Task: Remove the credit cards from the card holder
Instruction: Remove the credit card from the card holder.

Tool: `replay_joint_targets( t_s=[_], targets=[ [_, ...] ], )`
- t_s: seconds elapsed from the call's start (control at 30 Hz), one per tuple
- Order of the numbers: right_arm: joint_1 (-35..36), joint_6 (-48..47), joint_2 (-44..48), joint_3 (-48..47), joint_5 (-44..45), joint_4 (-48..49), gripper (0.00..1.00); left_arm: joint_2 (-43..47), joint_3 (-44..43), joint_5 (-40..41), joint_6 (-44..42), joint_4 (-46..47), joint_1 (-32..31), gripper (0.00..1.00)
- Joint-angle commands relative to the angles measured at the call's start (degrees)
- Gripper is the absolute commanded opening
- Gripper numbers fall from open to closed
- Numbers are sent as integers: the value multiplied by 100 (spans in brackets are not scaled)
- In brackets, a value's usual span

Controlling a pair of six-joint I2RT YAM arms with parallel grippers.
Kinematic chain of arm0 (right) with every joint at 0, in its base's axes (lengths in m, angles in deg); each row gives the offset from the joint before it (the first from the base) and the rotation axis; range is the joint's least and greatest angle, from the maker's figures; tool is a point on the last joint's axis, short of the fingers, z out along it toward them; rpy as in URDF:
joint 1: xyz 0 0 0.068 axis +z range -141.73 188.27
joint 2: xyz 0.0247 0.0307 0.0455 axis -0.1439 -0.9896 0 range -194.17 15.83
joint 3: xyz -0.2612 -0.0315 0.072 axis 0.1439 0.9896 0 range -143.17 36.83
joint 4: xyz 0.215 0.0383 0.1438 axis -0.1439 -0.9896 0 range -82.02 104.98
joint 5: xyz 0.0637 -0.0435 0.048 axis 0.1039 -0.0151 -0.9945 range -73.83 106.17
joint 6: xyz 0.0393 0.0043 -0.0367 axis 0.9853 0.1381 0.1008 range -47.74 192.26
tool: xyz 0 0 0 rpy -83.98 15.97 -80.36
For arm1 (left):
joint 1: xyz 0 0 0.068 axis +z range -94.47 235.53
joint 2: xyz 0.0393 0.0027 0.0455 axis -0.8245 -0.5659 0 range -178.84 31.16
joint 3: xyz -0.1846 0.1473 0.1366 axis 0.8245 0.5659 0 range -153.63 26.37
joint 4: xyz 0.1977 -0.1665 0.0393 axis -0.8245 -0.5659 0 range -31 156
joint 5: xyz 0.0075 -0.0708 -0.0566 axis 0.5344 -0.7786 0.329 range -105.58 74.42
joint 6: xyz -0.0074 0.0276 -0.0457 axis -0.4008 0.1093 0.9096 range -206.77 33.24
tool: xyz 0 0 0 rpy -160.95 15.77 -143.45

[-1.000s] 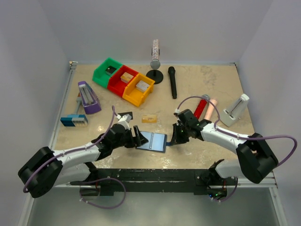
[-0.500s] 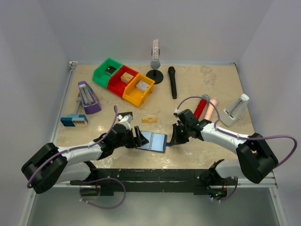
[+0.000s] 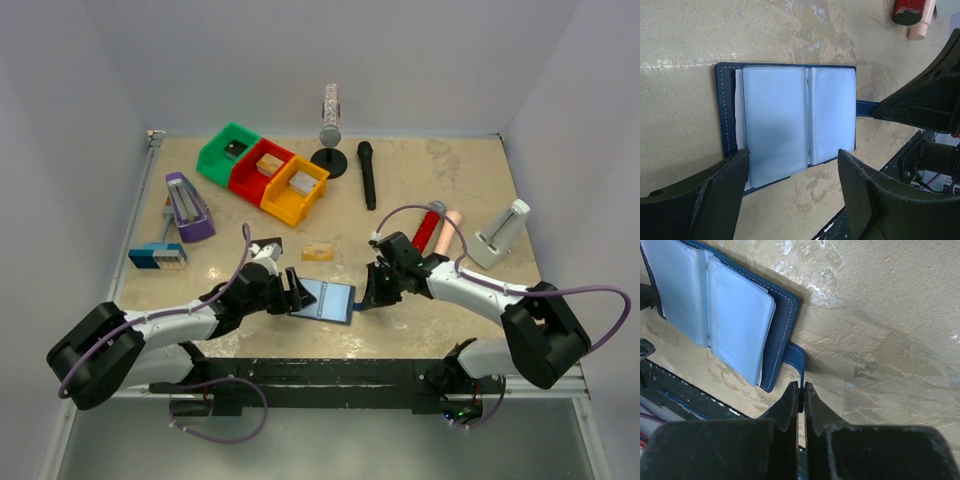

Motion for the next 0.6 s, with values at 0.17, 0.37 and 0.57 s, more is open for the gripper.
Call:
replay_joint_targets(
  t_s=[0.17, 0.37, 0.57],
  targets=[
    [31, -40, -77, -161, -178, 111, 0, -246, -242, -320, -237, 351, -174, 75],
    [22, -40, -112, -188, -222, 128, 0, -404, -383, -593, -333, 527, -235, 74],
    [31, -58, -95, -197, -231, 93, 0, -536, -497, -795, -412, 649, -270, 73]
  ],
)
